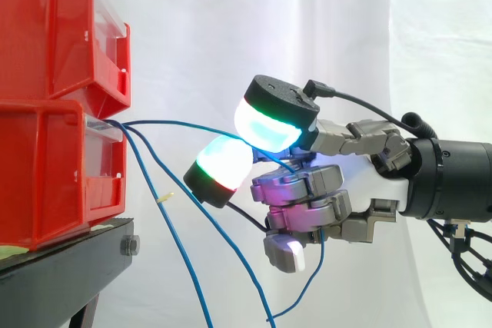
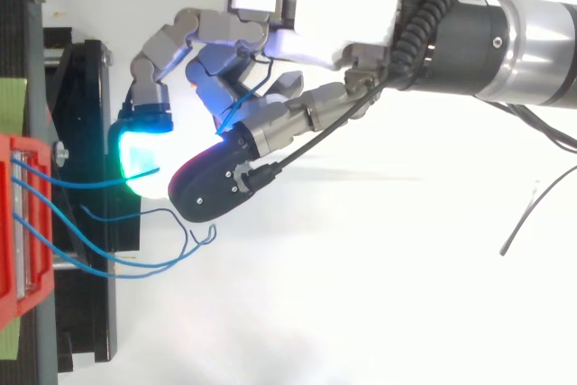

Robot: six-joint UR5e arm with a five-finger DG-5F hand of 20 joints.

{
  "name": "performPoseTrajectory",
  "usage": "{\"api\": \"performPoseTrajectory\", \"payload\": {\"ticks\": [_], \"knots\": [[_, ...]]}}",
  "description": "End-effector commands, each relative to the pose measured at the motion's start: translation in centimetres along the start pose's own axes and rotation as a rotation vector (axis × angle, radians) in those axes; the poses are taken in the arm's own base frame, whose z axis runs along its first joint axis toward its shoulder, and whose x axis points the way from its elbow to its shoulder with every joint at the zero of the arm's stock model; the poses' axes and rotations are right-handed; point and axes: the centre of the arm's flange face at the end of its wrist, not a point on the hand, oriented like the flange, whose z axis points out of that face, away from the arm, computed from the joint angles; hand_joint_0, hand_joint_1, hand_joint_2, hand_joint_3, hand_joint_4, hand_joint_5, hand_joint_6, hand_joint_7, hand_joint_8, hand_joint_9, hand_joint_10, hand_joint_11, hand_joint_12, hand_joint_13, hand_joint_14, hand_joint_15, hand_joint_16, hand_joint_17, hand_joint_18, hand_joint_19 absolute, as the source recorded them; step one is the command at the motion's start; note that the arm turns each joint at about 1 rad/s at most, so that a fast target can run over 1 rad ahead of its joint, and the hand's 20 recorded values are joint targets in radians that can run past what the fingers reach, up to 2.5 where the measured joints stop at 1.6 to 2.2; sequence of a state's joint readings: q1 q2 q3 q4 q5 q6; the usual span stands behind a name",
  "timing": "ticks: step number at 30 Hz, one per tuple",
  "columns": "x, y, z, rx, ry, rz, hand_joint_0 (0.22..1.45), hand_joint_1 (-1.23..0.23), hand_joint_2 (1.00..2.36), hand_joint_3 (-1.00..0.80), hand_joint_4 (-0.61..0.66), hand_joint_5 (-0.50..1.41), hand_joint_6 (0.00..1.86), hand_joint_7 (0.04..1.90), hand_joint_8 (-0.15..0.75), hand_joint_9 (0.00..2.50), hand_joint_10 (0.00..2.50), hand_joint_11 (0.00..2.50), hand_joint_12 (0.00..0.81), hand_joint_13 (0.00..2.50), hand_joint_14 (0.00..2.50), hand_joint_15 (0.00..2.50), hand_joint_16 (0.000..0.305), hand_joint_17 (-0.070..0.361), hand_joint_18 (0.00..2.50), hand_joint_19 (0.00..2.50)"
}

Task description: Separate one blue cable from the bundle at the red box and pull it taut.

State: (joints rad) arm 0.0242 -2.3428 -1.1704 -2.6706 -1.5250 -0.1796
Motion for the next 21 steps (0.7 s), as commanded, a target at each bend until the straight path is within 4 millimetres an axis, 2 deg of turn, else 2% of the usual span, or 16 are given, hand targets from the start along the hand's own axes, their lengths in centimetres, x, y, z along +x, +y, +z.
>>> {"api": "performPoseTrajectory", "payload": {"ticks": [1,21], "knots": [[0.02,0.04,0.0,0.0,0.0,0.002,0.71,-0.75,1.01,-0.42,0.01,-0.2,0.95,0.89,0.25,0.74,2.01,1.22,0.338,1.02,1.88,1.5,0.026,0.058,0.94,1.02],[0.02,-0.01,-0.04,0.004,0.001,0.001,0.71,-0.73,1.0,-0.45,0.01,-0.2,0.95,0.89,0.253,0.75,1.99,1.22,0.337,1.02,1.89,1.48,0.026,0.058,0.94,1.02]]}}
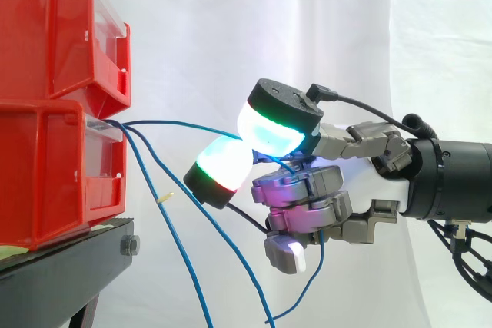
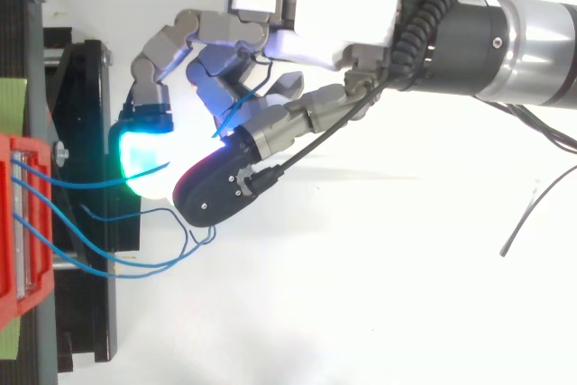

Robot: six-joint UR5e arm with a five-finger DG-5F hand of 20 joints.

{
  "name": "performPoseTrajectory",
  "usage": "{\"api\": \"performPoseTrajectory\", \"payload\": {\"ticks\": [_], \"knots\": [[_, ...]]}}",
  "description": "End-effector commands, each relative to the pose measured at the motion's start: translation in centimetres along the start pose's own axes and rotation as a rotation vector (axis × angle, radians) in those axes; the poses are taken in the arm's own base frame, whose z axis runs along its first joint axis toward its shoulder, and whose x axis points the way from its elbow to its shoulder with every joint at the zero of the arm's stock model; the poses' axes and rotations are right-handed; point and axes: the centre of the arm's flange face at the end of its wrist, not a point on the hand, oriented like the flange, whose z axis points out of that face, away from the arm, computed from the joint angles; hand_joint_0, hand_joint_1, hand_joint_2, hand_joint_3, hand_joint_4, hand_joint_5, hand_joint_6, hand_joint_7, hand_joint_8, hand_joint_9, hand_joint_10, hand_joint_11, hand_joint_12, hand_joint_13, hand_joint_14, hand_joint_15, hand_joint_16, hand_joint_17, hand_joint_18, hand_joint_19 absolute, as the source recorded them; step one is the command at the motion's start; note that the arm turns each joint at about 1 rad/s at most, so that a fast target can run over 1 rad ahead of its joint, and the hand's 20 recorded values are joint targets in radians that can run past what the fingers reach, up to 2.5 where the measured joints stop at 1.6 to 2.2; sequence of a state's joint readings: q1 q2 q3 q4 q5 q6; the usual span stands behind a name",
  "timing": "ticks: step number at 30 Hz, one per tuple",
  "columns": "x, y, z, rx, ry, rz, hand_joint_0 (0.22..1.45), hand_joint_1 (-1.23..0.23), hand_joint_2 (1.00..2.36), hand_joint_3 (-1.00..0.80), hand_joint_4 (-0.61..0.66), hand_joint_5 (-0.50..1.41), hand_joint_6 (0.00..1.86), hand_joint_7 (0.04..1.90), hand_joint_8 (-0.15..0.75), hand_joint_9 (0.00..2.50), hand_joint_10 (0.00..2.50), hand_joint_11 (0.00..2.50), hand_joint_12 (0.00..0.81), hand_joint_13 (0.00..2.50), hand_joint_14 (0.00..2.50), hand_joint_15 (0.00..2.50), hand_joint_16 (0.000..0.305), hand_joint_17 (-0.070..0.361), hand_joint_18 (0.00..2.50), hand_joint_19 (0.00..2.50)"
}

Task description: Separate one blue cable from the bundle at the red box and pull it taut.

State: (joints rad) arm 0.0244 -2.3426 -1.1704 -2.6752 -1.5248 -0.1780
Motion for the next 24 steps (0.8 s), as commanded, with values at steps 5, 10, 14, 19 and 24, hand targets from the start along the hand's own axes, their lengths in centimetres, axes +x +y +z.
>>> {"api": "performPoseTrajectory", "payload": {"ticks": [5,10,14,19,24], "knots": [[0.01,0.0,-0.02,0.001,0.0,0.0,0.7,-0.72,1.0,-0.46,0.04,-0.2,0.95,0.88,0.255,0.75,1.98,1.23,0.333,1.02,1.89,1.48,0.025,0.057,0.94,1.02],[0.01,0.0,-0.02,0.001,0.0,0.02,0.61,-0.58,1.0,-0.5,0.09,-0.18,0.93,0.89,0.258,0.77,1.94,1.25,0.335,1.02,1.87,1.48,0.025,0.056,0.93,1.03],[0.03,0.0,-0.02,0.001,0.002,0.023,0.57,-0.48,1.0,-0.5,0.1,-0.17,0.93,0.9,0.261,0.8,1.92,1.23,0.336,1.06,1.82,1.49,0.026,0.058,0.94,1.02],[0.01,0.0,-0.02,0.001,0.0,0.023,0.57,-0.43,1.0,-0.5,0.09,-0.16,0.93,0.91,0.26,0.81,1.91,1.23,0.337,1.06,1.81,1.49,0.026,0.059,0.94,1.02],[-0.11,-0.02,-0.03,0.002,-0.001,0.023,0.58,-0.38,1.0,-0.5,0.09,-0.16,0.92,0.93,0.258,0.82,1.86,1.27,0.33,1.06,1.8,1.49,0.026,0.057,0.94,1.01]]}}
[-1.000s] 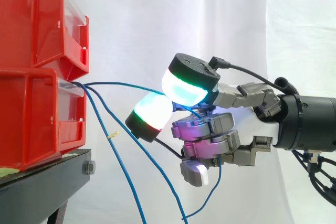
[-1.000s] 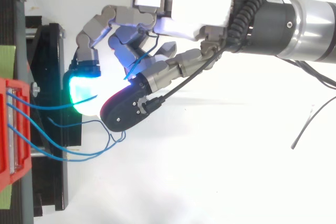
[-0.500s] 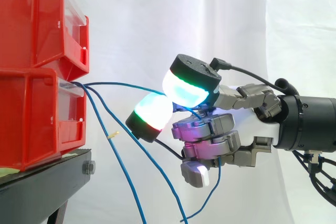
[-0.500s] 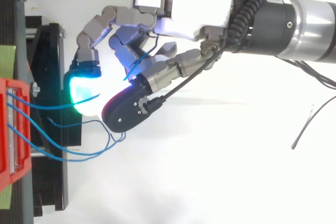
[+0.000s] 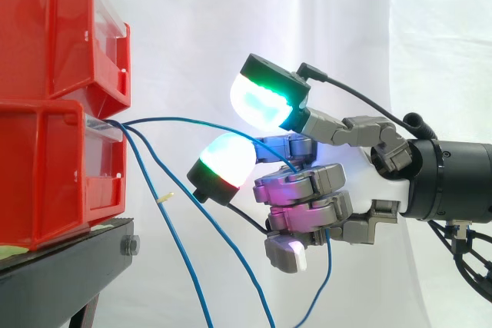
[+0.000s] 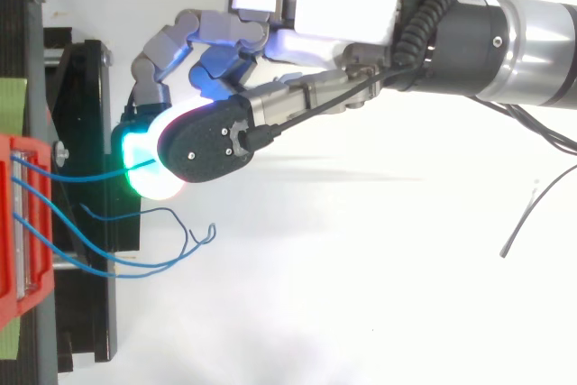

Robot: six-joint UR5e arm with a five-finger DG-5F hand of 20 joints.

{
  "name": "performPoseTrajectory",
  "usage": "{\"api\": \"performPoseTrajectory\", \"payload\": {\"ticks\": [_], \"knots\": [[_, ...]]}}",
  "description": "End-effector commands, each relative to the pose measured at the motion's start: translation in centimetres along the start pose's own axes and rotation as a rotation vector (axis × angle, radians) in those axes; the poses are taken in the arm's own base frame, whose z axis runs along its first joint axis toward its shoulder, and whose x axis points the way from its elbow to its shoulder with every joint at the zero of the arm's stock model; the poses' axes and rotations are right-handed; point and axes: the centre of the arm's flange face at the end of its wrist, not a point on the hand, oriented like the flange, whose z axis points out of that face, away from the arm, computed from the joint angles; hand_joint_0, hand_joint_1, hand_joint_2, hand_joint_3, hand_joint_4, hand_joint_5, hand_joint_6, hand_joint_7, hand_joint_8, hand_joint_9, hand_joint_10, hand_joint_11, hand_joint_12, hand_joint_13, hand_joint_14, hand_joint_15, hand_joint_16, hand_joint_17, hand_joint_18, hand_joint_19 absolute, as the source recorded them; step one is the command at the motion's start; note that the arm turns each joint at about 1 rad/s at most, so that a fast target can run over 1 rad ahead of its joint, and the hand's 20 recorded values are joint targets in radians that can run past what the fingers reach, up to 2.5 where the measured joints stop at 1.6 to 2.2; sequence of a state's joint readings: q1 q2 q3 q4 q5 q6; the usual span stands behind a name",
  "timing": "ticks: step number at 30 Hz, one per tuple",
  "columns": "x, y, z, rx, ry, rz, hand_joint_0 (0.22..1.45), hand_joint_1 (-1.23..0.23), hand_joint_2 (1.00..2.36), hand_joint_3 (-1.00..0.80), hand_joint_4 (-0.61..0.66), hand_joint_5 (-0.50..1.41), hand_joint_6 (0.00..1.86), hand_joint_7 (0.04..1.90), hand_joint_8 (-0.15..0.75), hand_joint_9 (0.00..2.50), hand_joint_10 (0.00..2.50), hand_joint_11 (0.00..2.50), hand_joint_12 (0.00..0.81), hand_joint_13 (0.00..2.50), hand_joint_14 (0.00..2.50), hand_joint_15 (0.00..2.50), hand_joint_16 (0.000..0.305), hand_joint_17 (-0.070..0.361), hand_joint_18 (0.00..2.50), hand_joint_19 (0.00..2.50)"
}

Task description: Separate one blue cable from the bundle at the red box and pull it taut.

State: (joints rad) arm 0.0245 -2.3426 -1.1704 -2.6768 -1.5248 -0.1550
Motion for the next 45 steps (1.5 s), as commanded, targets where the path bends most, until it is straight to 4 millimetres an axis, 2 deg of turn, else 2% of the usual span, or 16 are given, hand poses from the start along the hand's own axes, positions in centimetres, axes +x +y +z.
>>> {"api": "performPoseTrajectory", "payload": {"ticks": [1,6,11,18,32,40,41,45], "knots": [[0.0,0.0,0.0,0.0,0.0,0.0,0.59,-0.38,1.0,-0.5,0.08,-0.16,0.92,0.93,0.257,0.83,1.86,1.27,0.33,1.06,1.79,1.49,0.025,0.057,0.93,1.02],[0.0,-0.1,0.0,0.001,0.002,0.0,0.62,-0.47,1.0,-0.5,0.08,-0.16,0.92,0.95,0.254,0.83,1.83,1.3,0.329,1.06,1.78,1.49,0.024,0.055,0.93,1.02],[-0.9,-0.3,-0.2,0.007,-0.01,0.022,0.62,-0.53,1.0,-0.45,0.09,-0.16,0.92,0.96,0.257,0.82,1.84,1.31,0.33,1.07,1.77,1.5,0.025,0.056,0.93,1.02],[-2.0,-1.2,-0.5,0.037,-0.045,0.042,0.61,-0.57,1.0,-0.49,0.11,-0.18,0.93,0.93,0.261,0.8,1.86,1.29,0.335,1.06,1.77,1.51,0.025,0.057,0.93,1.02],[-1.3,-1.9,-0.8,0.022,-0.039,0.044,0.56,-0.44,1.0,-0.5,0.12,-0.18,0.93,0.93,0.27,0.78,1.88,1.27,0.339,1.05,1.81,1.44,0.026,0.06,0.9,1.04],[-1.5,-1.9,-0.7,0.015,-0.043,0.044,0.55,-0.47,1.0,-0.5,0.12,-0.18,0.93,0.92,0.273,0.78,1.88,1.26,0.337,1.05,1.82,1.43,0.027,0.06,0.9,1.04],[-1.8,-2.4,-0.8,0.021,-0.047,0.042,0.56,-0.48,1.0,-0.5,0.12,-0.18,0.93,0.93,0.263,0.78,1.87,1.26,0.338,1.05,1.81,1.44,0.027,0.06,0.9,1.04],[-1.9,-3.1,-0.9,0.028,-0.049,0.05,0.59,-0.52,1.01,-0.37,0.1,-0.18,0.93,0.94,0.257,0.78,1.83,1.32,0.33,1.04,1.79,1.47,0.024,0.055,0.87,1.06]]}}
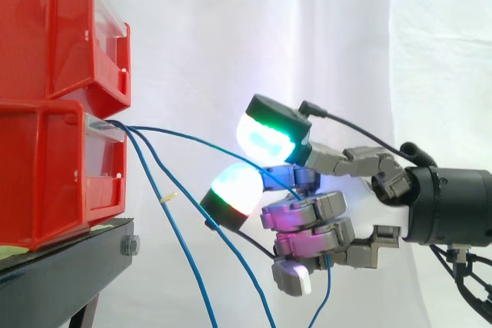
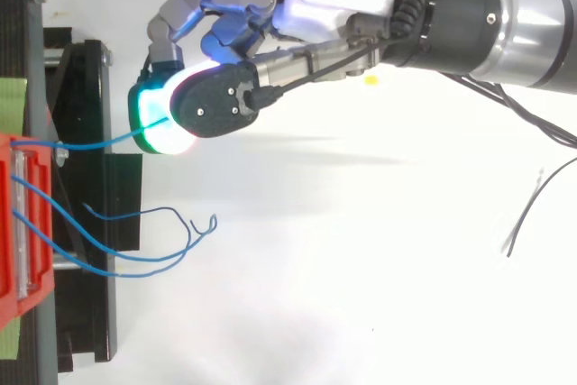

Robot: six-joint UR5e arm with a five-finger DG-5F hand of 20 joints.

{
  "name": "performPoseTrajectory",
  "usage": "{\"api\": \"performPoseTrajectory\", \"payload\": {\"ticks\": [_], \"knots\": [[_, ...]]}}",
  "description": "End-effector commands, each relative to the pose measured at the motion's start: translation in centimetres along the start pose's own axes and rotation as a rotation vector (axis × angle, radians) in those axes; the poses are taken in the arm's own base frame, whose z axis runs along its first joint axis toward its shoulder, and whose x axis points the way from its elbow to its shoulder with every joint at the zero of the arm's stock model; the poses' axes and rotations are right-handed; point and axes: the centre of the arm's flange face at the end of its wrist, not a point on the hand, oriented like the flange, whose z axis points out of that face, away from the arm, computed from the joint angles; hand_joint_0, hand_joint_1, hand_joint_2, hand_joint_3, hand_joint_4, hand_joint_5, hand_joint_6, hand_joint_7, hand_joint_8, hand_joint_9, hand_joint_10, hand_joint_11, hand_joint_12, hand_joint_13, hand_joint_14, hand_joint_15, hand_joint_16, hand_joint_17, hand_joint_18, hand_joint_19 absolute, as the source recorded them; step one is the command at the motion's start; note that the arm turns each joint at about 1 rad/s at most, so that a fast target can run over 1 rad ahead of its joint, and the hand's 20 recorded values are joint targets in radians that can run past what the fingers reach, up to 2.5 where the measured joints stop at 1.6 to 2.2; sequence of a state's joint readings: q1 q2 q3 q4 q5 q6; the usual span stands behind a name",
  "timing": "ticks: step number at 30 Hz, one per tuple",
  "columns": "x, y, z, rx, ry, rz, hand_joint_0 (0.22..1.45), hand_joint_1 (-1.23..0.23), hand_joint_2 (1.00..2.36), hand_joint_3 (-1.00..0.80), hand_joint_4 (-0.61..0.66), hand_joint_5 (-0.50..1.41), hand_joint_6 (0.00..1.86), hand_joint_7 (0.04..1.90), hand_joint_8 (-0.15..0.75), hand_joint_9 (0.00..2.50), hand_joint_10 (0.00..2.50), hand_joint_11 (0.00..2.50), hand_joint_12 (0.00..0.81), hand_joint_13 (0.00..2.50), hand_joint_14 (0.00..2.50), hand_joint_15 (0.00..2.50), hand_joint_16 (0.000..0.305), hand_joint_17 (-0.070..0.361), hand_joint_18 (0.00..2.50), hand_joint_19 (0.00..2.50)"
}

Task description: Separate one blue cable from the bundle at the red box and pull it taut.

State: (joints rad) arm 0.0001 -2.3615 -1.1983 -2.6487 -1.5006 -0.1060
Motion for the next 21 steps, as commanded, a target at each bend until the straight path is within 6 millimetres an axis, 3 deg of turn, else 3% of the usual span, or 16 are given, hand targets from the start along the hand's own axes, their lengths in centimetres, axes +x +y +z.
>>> {"api": "performPoseTrajectory", "payload": {"ticks": [1,3,5,9,11,15,21], "knots": [[-0.5,-0.3,0.0,0.002,-0.006,0.013,0.59,-0.52,1.01,-0.35,0.09,-0.18,0.93,0.95,0.258,0.78,1.83,1.33,0.33,1.03,1.79,1.48,0.024,0.055,0.86,1.07],[-0.6,-0.3,-0.1,0.003,-0.008,0.021,0.58,-0.53,1.01,-0.29,0.1,-0.18,0.93,0.96,0.257,0.77,1.81,1.33,0.326,1.02,1.82,1.47,0.024,0.054,0.85,1.08],[-0.9,-0.3,-0.1,0.002,-0.013,0.028,0.58,-0.57,1.01,-0.24,0.11,-0.18,0.94,0.92,0.293,0.76,1.98,1.2,0.358,1.02,1.97,1.33,0.03,0.068,0.88,1.05],[-1.5,-0.4,-0.2,0.0,-0.02,0.039,0.58,-0.66,1.01,-0.19,0.04,-0.18,0.94,0.89,0.292,0.75,2.01,1.16,0.358,1.02,1.99,1.31,0.032,0.071,0.88,1.05],[-1.8,-0.4,-0.1,-0.003,-0.025,0.037,0.58,-0.69,1.01,-0.28,0.02,-0.19,0.94,0.92,0.256,0.75,1.8,1.32,0.322,1.01,1.86,1.4,0.025,0.057,0.83,1.08],[-1.3,-0.2,0.1,-0.015,-0.029,0.037,0.55,-0.66,1.0,-0.5,0.06,-0.19,0.94,0.9,0.26,0.76,1.84,1.28,0.324,1.02,1.84,1.42,0.026,0.058,0.85,1.08],[-0.2,-0.1,0.2,-0.02,-0.016,0.025,0.5,-0.55,1.0,-0.5,0.11,-0.19,0.93,0.86,0.285,0.75,1.95,1.21,0.348,1.03,1.92,1.35,0.029,0.065,0.88,1.06]]}}
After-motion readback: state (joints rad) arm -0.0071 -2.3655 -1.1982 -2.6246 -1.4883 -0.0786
